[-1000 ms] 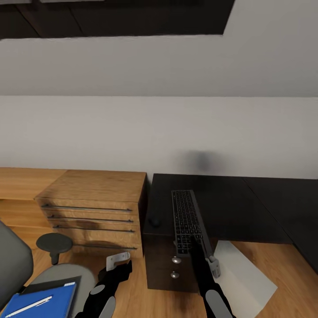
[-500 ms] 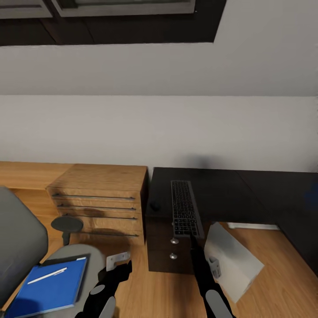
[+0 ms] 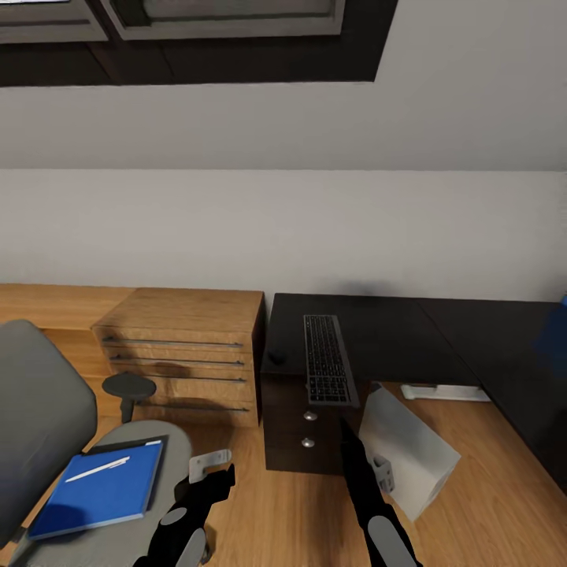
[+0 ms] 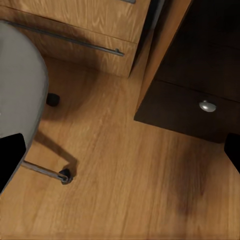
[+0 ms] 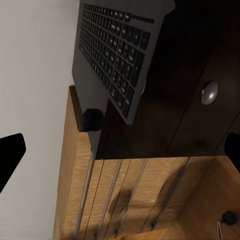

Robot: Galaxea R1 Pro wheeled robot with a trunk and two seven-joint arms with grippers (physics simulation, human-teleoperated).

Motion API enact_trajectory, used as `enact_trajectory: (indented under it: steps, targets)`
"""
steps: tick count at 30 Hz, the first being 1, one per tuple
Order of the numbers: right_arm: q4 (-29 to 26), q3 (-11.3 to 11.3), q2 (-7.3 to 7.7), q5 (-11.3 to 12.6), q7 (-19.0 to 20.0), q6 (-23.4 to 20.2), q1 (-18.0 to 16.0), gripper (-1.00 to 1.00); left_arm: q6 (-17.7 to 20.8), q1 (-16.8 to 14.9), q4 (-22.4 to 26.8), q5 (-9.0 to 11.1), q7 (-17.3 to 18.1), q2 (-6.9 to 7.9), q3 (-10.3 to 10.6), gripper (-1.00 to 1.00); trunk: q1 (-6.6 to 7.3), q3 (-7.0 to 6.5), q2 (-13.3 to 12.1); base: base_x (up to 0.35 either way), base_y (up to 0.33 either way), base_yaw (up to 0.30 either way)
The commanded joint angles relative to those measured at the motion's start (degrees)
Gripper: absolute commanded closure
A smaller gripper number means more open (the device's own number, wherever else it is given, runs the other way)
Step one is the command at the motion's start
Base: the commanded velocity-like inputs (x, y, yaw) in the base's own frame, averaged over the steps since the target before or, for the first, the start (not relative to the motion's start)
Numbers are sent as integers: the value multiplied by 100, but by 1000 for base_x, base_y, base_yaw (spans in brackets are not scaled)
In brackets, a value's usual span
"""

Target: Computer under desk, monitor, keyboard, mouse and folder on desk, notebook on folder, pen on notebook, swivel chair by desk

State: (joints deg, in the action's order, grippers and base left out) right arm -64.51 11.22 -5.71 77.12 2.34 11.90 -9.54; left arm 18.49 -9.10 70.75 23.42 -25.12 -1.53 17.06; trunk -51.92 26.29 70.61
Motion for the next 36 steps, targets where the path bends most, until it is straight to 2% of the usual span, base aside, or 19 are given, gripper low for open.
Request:
enact_trajectory:
  steps: [1, 5, 24, 36]
  targets:
    - [2, 12, 2, 60, 33, 35, -4, -100, 14, -4, 8, 47, -46, 4, 10, -100, 0, 6, 4, -31, 0, 0]
    - [-9, 8, -4, 74, 68, 39, -4, -100, 8, -4, 9, 46, -46, 9, 9, -100, 0, 6, 4, -16, 0, 0]
    - [-79, 26, -28, 79, 108, 74, -4, -100, -2, -4, 9, 41, -62, 4, 7, -100, 418, -335, -758, -10, 0, 0]
    - [-64, 13, -25, 93, 102, 67, -4, -100, -3, -4, 9, 47, -63, 3, 8, -100, 681, -550, -1240, -281, -142, 0]
